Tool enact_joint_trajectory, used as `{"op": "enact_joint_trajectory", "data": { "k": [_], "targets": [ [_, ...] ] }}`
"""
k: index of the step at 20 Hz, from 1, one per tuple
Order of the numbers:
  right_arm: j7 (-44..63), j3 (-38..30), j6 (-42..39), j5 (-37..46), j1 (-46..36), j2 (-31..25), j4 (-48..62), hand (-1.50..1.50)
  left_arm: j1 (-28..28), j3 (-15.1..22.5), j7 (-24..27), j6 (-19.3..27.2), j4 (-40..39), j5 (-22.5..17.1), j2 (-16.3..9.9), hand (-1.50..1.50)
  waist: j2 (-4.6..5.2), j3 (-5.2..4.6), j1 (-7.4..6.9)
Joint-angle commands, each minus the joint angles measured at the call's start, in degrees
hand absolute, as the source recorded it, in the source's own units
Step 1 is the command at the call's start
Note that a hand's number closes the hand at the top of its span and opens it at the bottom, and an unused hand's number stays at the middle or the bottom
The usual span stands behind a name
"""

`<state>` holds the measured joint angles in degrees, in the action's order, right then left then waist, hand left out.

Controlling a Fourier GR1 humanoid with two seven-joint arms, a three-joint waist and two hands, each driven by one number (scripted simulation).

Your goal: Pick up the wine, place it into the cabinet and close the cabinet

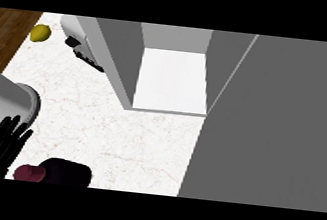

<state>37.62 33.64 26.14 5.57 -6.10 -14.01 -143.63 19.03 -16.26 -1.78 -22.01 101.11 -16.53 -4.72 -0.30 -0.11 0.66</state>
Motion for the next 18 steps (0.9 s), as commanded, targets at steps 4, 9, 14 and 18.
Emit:
{"op": "enact_joint_trajectory", "data": {
  "k": [4, 9, 14, 18],
  "targets": [
    [7.07, 1.33, 1.69, 7.98, -0.04, -2.60, -11.22, -1.50, -3.01, -0.68, 4.08, -0.63, -8.50, 2.62, -0.30, -1.50, -0.01, -0.01, 0.33],
    [7.86, 1.63, 3.02, 8.84, -3.44, -2.16, -8.82, -1.50, 0.03, -0.49, 11.15, -1.26, -12.11, 6.44, 0.92, -1.50, -0.04, -0.03, -0.21],
    [7.90, 3.08, 4.04, 8.73, -1.03, -4.64, -11.86, -1.50, -4.43, -1.27, 14.23, -1.39, -21.37, 8.15, -0.51, -1.50, -0.06, -0.01, 0.44],
    [4.35, 4.96, 4.91, 8.02, -0.50, -4.78, -10.50, -1.50, -8.16, -1.75, 16.87, -5.46, -30.03, 6.60, -2.08, -1.50, -0.03, -0.03, 0.74]
  ]
}}
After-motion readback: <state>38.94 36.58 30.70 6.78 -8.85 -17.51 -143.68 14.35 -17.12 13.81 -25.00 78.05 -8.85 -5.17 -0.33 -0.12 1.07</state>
